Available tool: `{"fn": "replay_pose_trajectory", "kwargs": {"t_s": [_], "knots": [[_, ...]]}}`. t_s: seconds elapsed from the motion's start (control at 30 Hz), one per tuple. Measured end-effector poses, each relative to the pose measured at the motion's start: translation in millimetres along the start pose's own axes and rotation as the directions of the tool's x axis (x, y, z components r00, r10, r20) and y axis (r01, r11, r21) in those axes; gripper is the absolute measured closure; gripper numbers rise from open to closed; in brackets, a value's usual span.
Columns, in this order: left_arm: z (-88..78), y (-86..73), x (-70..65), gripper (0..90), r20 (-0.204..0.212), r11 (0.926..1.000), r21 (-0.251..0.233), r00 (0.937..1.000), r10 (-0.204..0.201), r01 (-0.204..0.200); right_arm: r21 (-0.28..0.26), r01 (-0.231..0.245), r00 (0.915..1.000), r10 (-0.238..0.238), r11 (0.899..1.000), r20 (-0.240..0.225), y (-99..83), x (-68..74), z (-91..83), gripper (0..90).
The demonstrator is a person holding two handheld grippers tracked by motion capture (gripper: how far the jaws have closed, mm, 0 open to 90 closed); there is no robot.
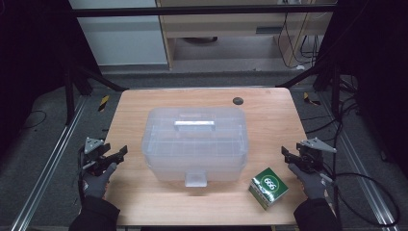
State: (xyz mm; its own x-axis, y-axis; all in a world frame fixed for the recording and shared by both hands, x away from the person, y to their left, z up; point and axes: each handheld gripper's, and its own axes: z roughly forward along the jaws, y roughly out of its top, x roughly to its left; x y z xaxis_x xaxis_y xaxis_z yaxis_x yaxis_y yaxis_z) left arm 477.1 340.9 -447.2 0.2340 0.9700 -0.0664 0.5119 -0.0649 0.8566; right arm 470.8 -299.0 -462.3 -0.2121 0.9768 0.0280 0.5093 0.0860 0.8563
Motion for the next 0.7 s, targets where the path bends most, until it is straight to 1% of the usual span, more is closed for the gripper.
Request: {"fn": "replay_pose_trajectory", "kwargs": {"t_s": [0.07,0.1,0.17,0.23,0.27,0.3,0.37,0.4,0.43,0.47,0.5,0.57,0.6,0.7], "knots": [[-0.1,0.6,-0.4,27.3,0.005,1.0000,0.004,1.0000,0.005,-0.005,-0.005,0.000,1.0000,0.000,1.000,-0.003,-0.1,-0.2,-1.1,37.5],[-0.4,1.3,-0.9,27.1,0.021,0.9999,0.006,0.9997,0.010,-0.010,0.001,0.003,0.9999,-0.003,1.000,-0.011,-0.1,-0.6,-1.3,36.4],[-2.5,4.0,-4.0,25.3,0.033,0.9994,0.009,0.9989,0.033,-0.034,0.007,0.018,0.9997,-0.018,1.000,-0.014,-0.8,-0.3,-0.5,35.6],[-3.8,5.3,-4.8,24.8,0.037,0.9992,0.010,0.9986,0.038,-0.038,0.013,0.019,0.9997,-0.019,1.000,-0.018,-0.8,0.7,-0.3,35.6],[-5.1,7.0,-5.6,24.8,0.043,0.9990,0.007,0.9981,0.045,-0.045,0.012,0.026,0.9995,-0.026,1.000,-0.019,-1.0,1.7,0.1,35.4],[-7.0,9.5,-6.8,22.8,0.042,0.9986,0.004,0.9977,0.053,-0.053,0.021,0.040,0.9989,-0.040,0.999,-0.026,-0.1,4.3,0.8,35.2],[-8.1,11.4,-7.0,23.3,0.047,0.9982,0.005,0.9971,0.059,-0.059,0.027,0.044,0.9987,-0.043,0.999,-0.028,1.0,6.2,1.2,34.9],[-9.1,13.3,-7.2,23.9,0.055,0.9982,0.004,0.9967,0.059,-0.060,0.023,0.051,0.9981,-0.050,0.998,-0.035,2.3,9.6,1.0,35.0],[-10.3,15.2,-7.4,23.9,0.065,0.9981,0.002,0.9961,0.061,-0.061,0.023,0.051,0.9981,-0.050,0.998,-0.035,2.3,9.6,1.0,35.0],[-11.3,16.8,-8.0,24.6,0.062,0.9980,-0.006,0.9960,0.063,-0.063,0.025,0.058,0.9974,-0.057,0.998,-0.044,2.3,11.1,1.3,35.0],[-12.8,19.3,-9.3,26.6,0.056,0.9973,-0.028,0.9960,0.069,-0.068,0.030,0.081,0.9958,-0.079,0.996,-0.046,2.2,14.2,2.3,35.1],[-14.0,21.7,-10.5,29.1,0.040,0.9961,-0.044,0.9961,0.079,-0.077,0.032,0.090,0.9951,-0.089,0.995,-0.043,2.2,15.4,3.2,35.3],[-14.6,22.6,-10.8,28.9,0.033,0.9949,-0.055,0.9957,0.087,-0.085,0.032,0.088,0.9953,-0.087,0.996,-0.043,2.4,15.7,3.2,35.3],[-15.6,24.3,-11.1,29.2,0.028,0.9936,-0.063,0.9950,0.096,-0.094,0.029,0.090,0.9951,-0.088,0.996,-0.045,2.3,15.2,3.0,35.3]]}}
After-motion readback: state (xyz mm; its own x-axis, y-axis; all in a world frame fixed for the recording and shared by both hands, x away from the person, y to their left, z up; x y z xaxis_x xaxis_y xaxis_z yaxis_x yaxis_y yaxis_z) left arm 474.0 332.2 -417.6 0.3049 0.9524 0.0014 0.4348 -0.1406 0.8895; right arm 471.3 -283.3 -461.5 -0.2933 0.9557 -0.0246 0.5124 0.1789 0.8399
